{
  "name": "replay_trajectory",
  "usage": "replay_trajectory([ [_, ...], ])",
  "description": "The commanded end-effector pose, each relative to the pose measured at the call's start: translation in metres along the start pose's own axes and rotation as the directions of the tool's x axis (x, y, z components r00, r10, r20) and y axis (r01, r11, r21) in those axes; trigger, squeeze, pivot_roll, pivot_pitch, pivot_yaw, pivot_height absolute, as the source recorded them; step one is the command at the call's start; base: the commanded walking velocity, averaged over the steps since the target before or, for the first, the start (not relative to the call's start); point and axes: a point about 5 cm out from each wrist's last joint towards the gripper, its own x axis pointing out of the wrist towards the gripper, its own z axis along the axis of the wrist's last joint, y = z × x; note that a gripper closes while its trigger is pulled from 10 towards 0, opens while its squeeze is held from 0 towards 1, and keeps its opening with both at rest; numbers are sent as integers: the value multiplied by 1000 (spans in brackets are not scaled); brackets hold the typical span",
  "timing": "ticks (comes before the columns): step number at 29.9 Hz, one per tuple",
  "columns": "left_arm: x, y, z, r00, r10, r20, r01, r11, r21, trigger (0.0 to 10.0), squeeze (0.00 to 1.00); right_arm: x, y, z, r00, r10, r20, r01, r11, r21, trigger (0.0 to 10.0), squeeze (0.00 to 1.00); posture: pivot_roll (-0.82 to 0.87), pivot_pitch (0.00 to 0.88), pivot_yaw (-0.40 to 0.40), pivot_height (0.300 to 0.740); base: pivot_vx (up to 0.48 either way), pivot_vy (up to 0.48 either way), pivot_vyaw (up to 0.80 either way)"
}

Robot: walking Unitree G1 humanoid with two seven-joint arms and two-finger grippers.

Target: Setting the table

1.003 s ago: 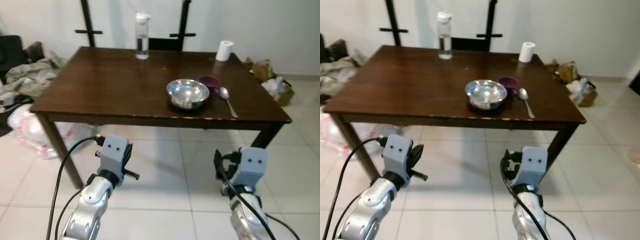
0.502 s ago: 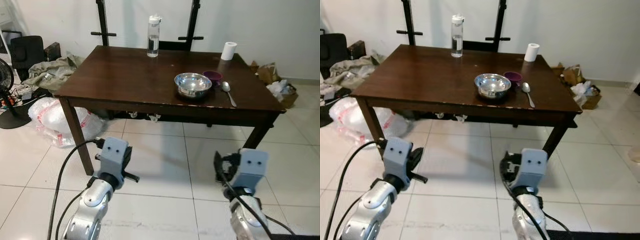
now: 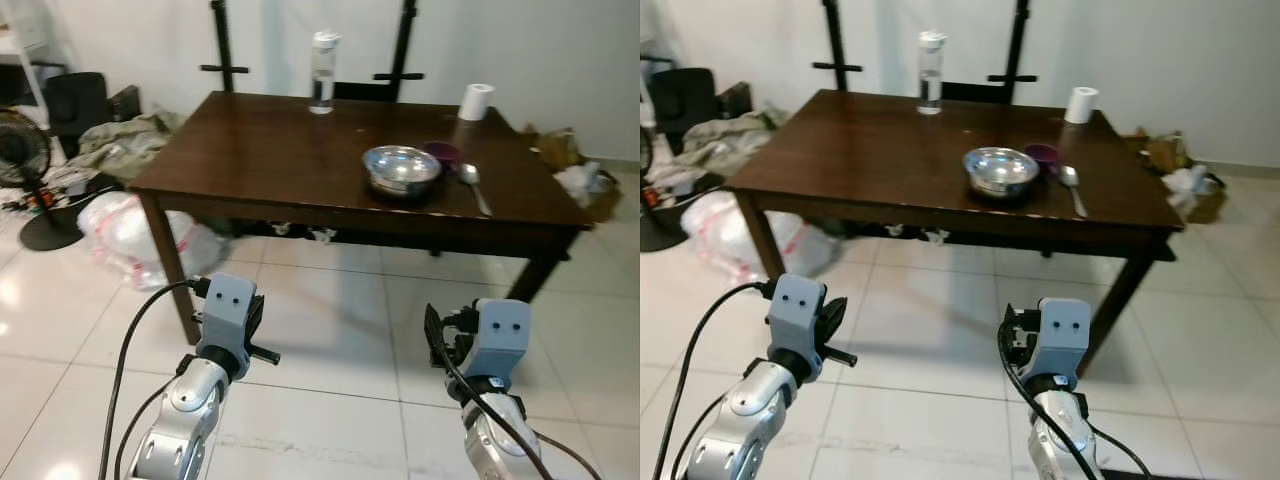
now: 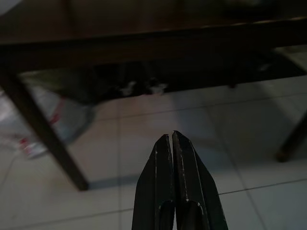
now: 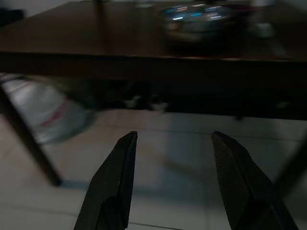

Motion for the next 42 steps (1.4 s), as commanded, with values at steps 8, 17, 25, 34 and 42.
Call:
replay_trajectory([
  [8,-2,1,-10,999,14,-49,-14,1000,0,10000,0,-3,4,-2,1000,26,-13,-26,1000,15,10000,0,8,92,43,740,0,0,788],
  [17,-2,2,-9,998,26,-52,-26,1000,5,10000,0,-3,5,-2,999,30,-13,-30,999,21,10000,0,12,95,44,740,0,0,788],
  [25,-2,3,-9,998,30,-55,-29,1000,9,10000,0,-4,6,-2,1000,28,-12,-28,999,25,10000,0,12,100,48,740,0,0,788],
  [34,-2,4,-9,998,33,-59,-33,999,13,10000,0,-5,6,-3,1000,24,-13,-24,999,27,10000,0,14,104,50,740,0,0,788],
  [42,-1,6,-10,996,56,-66,-56,998,11,10000,0,-5,6,-3,1000,23,-16,-23,999,28,10000,0,14,106,51,740,0,0,788],
])
